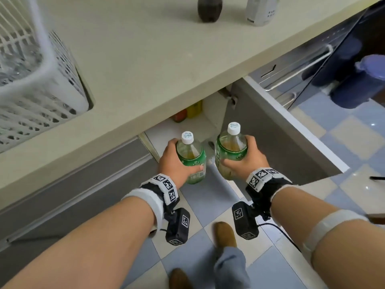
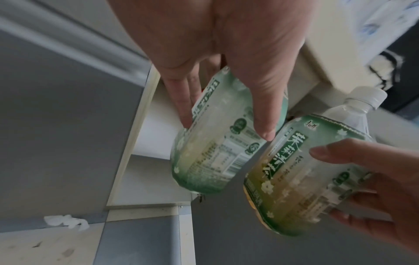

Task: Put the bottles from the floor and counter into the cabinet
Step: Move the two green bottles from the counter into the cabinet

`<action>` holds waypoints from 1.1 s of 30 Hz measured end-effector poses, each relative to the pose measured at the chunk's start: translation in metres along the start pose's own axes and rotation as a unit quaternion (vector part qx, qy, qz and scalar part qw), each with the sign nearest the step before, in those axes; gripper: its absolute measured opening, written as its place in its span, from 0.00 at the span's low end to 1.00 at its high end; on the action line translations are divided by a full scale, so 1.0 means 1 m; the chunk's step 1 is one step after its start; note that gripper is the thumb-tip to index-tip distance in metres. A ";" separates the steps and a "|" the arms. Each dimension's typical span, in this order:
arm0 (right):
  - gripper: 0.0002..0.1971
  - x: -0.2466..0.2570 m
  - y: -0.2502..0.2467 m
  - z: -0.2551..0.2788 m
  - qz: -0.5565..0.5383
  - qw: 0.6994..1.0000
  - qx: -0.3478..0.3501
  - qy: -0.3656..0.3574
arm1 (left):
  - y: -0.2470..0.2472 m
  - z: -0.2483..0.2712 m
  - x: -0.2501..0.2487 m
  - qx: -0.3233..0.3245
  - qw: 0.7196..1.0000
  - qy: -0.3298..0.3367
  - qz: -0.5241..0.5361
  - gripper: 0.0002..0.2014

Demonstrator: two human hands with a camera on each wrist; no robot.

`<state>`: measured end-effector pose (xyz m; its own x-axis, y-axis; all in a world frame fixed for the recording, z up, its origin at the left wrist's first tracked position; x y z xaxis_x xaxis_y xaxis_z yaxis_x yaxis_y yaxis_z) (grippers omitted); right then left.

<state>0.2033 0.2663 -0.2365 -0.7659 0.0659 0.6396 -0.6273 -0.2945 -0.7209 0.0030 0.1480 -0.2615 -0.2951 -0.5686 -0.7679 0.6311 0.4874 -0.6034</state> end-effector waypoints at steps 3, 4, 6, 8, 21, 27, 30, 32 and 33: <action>0.44 -0.007 0.036 -0.045 -0.018 0.999 0.025 -0.020 | 0.027 -0.034 0.015 -0.040 0.999 -0.005 0.003 0.50; 0.45 -0.009 0.049 -0.059 -0.023 0.999 0.030 -0.025 | 0.036 -0.046 0.020 -0.048 0.999 -0.009 0.003 0.51; 0.45 -0.009 0.073 -0.087 -0.039 0.997 0.045 -0.039 | 0.053 -0.073 0.030 -0.052 0.998 -0.013 0.015 0.51; 0.44 -0.006 0.099 -0.116 -0.059 0.995 0.061 -0.057 | 0.067 -0.098 0.044 -0.060 0.997 -0.016 0.040 0.50; 0.53 0.013 0.183 -0.228 -0.037 0.990 0.078 -0.112 | 0.119 -0.185 0.074 -0.116 0.987 -0.014 0.108 0.53; 0.52 0.016 0.199 -0.239 -0.054 0.992 0.023 -0.108 | 0.125 -0.202 0.072 -0.137 0.984 -0.011 0.110 0.50; 0.47 0.009 0.197 -0.242 -0.039 0.994 0.012 -0.099 | 0.126 -0.206 0.071 -0.123 0.985 -0.027 0.122 0.51; 0.47 0.007 0.192 -0.233 -0.029 0.996 0.031 -0.076 | 0.124 -0.202 0.070 -0.113 0.986 -0.032 0.119 0.51; 0.46 0.005 0.197 -0.230 -0.034 0.996 0.039 -0.073 | 0.122 -0.198 0.070 -0.107 0.988 -0.035 0.107 0.51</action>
<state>0.0436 0.4281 -0.4362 -0.6899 -0.0486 0.7223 -0.6598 -0.3682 -0.6550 -0.0825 0.2997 -0.4314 -0.1164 -0.4774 -0.8709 0.5047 0.7268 -0.4659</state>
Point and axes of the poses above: each hand's wrist, its own z-axis away from the middle knuckle, its own y-axis out of the palm, x = y × z, the point moved 4 cm from there along -z, towards the middle knuckle, and after that the axes turned 9 degrees about -x, right-handed, at the moved point
